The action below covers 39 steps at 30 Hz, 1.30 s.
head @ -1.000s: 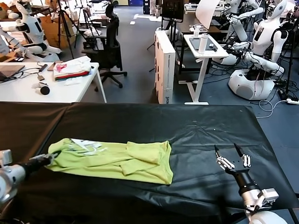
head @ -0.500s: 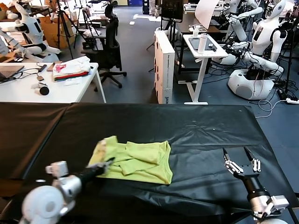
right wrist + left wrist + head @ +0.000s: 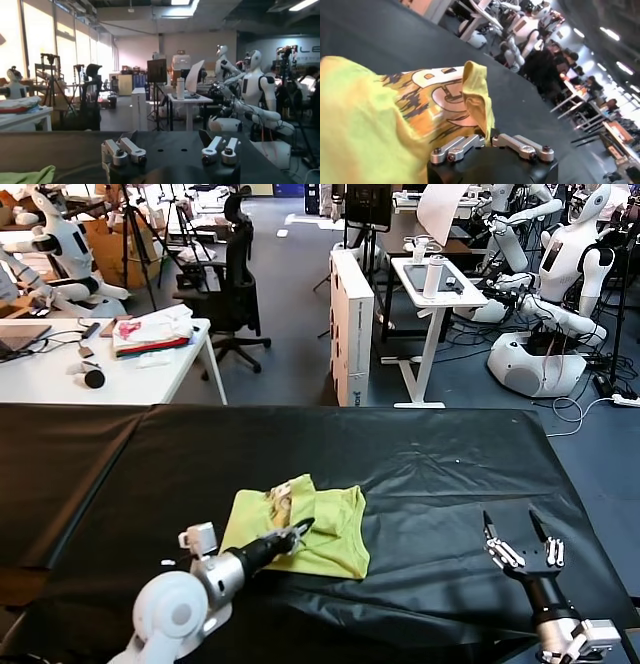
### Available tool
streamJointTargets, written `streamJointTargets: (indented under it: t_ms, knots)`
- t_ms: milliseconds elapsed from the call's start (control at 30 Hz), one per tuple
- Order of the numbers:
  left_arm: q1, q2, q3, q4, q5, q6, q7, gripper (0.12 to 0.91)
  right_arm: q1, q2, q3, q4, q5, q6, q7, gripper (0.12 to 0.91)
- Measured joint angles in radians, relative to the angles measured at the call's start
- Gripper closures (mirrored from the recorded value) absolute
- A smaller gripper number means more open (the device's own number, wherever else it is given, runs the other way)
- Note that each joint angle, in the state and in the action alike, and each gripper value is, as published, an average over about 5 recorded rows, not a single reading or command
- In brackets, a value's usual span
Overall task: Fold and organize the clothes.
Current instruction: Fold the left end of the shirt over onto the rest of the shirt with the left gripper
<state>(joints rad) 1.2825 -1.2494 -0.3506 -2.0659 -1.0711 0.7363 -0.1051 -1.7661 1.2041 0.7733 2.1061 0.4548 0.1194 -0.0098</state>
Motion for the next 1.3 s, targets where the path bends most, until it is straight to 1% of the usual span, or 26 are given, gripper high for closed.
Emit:
streamJointTargets:
  t_ms: [367,667,933,1000,1033,1133,1167,1300]
  knots:
    - [-0.022,-0.055,0.047,0.014,0.025,0.000,-0.011,0.850,0.007,0.013,-0.015,-0.007,-0.010,-0.002,0.001,0.118]
    - [-0.030,-0.098,0.074,0.056,0.056,0.000,-0.007,0.850,0.004,0.015,-0.008,-0.006,-0.010,-0.003,0.001,0.118]
    - [-0.029,-0.119,0.075,0.098,0.079,0.000,-0.003,0.841,0.005,0.019,-0.011,-0.005,-0.012,-0.003,0.001,0.118]
    - [-0.027,-0.122,0.074,0.102,0.083,0.000,-0.002,0.788,0.006,0.019,-0.014,-0.006,-0.014,-0.003,0.001,0.118]
    - [-0.025,-0.124,0.073,0.101,0.083,0.000,-0.002,0.742,0.007,0.018,-0.017,-0.007,-0.015,-0.003,0.001,0.118]
    - [-0.022,-0.138,0.072,0.092,0.068,0.000,-0.009,0.564,0.010,0.008,-0.026,-0.012,-0.017,-0.005,0.001,0.118]
    - [-0.021,-0.143,0.072,0.089,0.058,0.000,-0.014,0.488,0.012,0.002,-0.031,-0.015,-0.018,-0.005,0.001,0.118]
    - [-0.009,-0.175,0.069,0.080,0.037,0.000,-0.031,0.249,0.025,-0.042,-0.055,-0.026,-0.019,-0.026,0.002,0.118]
